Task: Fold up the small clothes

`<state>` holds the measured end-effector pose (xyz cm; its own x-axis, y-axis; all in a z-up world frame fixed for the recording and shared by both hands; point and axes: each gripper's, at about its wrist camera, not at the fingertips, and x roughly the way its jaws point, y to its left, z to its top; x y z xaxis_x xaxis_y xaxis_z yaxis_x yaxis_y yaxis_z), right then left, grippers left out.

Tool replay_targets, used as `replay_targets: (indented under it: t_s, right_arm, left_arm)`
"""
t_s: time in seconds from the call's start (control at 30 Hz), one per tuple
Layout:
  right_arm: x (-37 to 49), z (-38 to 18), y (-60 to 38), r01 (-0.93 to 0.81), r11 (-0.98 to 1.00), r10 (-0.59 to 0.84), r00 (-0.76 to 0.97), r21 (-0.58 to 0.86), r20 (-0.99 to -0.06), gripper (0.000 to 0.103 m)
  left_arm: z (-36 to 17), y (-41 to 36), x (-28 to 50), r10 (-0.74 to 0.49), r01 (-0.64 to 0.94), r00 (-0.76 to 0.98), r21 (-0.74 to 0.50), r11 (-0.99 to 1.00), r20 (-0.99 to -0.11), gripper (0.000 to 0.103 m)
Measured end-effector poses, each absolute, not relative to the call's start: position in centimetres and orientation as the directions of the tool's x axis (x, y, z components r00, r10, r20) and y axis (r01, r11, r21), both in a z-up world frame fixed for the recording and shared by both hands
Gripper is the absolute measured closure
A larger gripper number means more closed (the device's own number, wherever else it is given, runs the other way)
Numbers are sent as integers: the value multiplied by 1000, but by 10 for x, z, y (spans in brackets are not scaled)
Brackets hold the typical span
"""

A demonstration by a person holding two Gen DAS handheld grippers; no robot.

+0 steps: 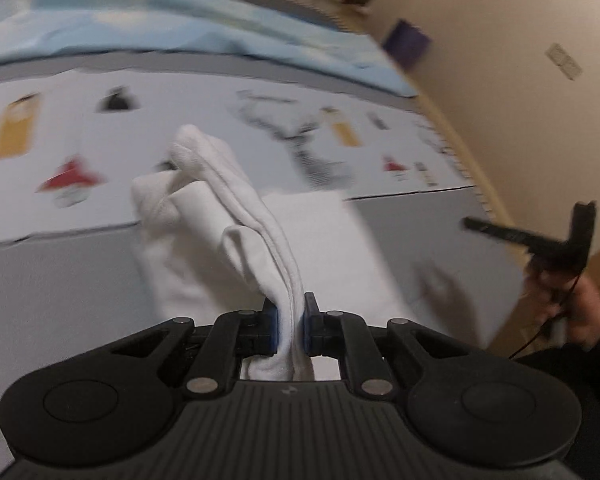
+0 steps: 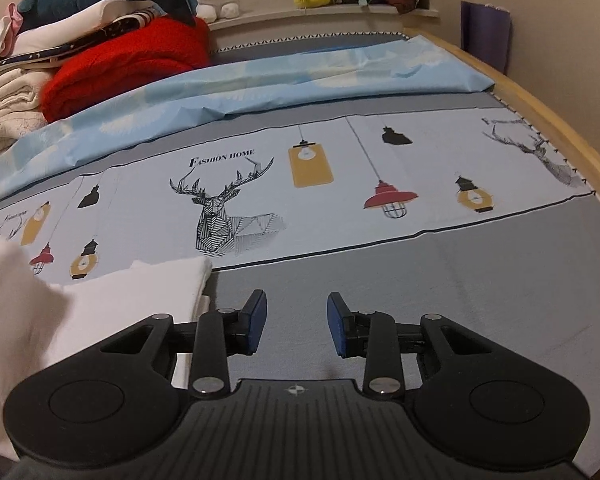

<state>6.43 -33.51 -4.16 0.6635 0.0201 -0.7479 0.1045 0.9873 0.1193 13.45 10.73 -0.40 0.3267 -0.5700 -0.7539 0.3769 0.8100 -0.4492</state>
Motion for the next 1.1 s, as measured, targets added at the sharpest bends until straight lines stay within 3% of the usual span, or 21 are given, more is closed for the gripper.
replay_targets:
  t_s: [0.2, 0.27, 0.33, 0.43, 0.63, 0.87, 0.93, 1.0, 1.1]
  right_arm:
    - [59, -42, -348, 138, 981, 11, 658, 136, -753, 68]
    - [60, -45, -347, 130, 982, 20, 653, 138, -757, 68]
    - [61, -47, -345, 118, 980, 44, 648, 158, -760, 68]
    - [64, -51, -343, 96, 974, 97, 636, 203, -766, 68]
    - [80, -66, -321, 52, 931, 274, 553, 361, -787, 68]
    - [103, -92, -287, 94, 917, 296, 492, 388, -818, 65]
    - [112, -101, -284, 135, 907, 293, 478, 399, -828, 59]
    - [121, -108, -279, 162, 899, 290, 479, 408, -828, 59]
    - [134, -119, -272, 196, 894, 277, 465, 402, -841, 59]
  left_arm:
    - [-7, -21, 149, -608, 376, 322, -491, 786, -726, 89]
    - [-14, -52, 150, -622, 387, 296, -505, 772, -725, 82]
    - [-14, -60, 155, -661, 394, 299, -542, 742, -688, 75]
    - [-9, -41, 161, -683, 376, 328, -573, 728, -653, 74]
    - [-30, 0, 163, -597, 360, 271, -496, 790, -755, 74]
    - [-82, 4, 120, -528, 516, 86, -415, 749, -845, 72]
    - [-114, 0, 108, -400, 558, 25, -319, 766, -916, 71]
    - [-134, 3, 104, -296, 573, -5, -245, 782, -955, 79]
    - [-116, 19, 115, -384, 529, 33, -310, 790, -923, 76]
